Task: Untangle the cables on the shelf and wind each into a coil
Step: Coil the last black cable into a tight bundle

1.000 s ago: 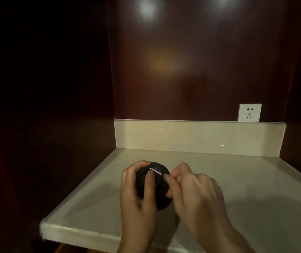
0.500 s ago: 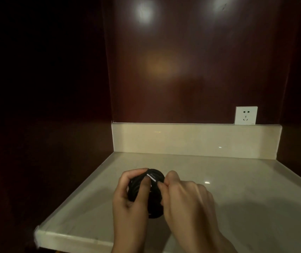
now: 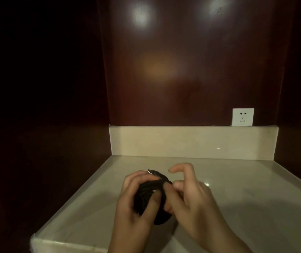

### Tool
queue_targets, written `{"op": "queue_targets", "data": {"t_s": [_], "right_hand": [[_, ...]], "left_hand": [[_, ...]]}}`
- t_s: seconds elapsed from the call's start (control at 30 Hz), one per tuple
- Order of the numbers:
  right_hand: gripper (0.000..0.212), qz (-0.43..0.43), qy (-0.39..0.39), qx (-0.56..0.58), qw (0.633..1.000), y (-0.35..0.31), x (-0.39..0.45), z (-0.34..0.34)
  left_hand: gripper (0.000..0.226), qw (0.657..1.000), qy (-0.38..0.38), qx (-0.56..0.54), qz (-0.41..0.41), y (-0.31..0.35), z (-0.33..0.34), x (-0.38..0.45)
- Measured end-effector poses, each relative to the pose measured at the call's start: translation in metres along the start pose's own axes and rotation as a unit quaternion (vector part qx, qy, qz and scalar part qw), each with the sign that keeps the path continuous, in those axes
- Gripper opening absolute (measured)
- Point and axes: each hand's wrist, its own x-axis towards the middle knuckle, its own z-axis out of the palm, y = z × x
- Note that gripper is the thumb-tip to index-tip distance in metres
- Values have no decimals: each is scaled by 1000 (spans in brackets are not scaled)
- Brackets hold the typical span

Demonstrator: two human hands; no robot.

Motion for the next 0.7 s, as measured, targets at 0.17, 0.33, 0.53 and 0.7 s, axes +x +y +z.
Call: {"op": "queue_targets", "data": {"t_s": [0.17,0.33,0.53,0.7], "right_hand": [[17,53,-77,205,974,-5,8,-24],[14,43,-114,166,979,-13,22,-33],[15,7,-65,74,995,-20,33,-33],[18,102,-3,287,953,-19,33,-35]], "left_hand": [[10,996,-81,11,33,8,-9,2],[10,987,-160,17,22,17,-16,12],[15,986,-163,36,13,22,-19,15],[30,976,-202,-49,-59,33,-26,17]]}}
